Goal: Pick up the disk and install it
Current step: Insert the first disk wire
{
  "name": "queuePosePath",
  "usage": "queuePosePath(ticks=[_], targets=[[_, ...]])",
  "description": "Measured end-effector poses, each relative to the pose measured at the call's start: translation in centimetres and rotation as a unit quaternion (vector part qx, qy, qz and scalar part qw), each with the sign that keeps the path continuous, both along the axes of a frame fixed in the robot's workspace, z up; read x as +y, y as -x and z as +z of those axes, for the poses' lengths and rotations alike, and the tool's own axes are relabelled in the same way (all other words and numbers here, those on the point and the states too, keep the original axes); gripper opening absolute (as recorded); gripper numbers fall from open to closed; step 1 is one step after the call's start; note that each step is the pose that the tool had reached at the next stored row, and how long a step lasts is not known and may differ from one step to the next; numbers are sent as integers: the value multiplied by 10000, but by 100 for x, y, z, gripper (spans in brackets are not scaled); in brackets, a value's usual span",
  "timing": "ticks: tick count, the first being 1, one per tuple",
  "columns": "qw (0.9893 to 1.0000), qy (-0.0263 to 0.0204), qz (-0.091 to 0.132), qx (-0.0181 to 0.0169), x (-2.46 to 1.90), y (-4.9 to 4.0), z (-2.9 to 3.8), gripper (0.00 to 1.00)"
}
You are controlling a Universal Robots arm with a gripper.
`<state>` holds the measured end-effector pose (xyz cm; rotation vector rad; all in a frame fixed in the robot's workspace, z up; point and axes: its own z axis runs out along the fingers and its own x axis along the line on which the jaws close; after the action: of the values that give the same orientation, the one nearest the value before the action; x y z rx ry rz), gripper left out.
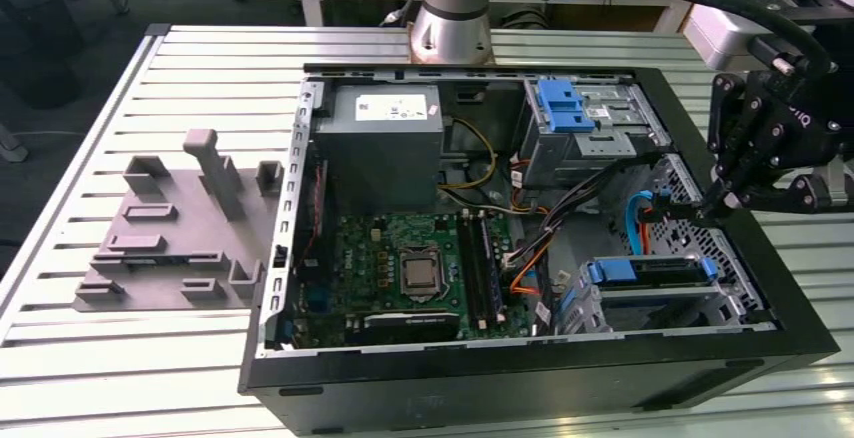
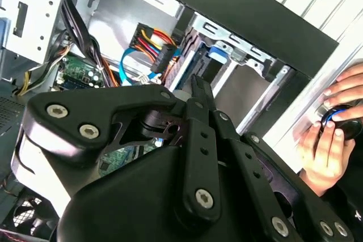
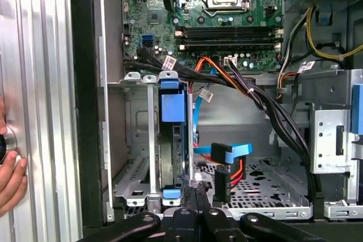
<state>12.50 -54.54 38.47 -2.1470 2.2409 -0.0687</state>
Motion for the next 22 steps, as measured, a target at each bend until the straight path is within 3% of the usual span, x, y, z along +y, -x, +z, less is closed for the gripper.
queuePosePath(ticks=[8, 18, 22], targets=[[10000, -1, 16, -28, 87, 5, -71, 11], [10000, -2, 21, -50, 107, 17, -97, 11], [10000, 0, 21, -86, 116, 43, -108, 11]])
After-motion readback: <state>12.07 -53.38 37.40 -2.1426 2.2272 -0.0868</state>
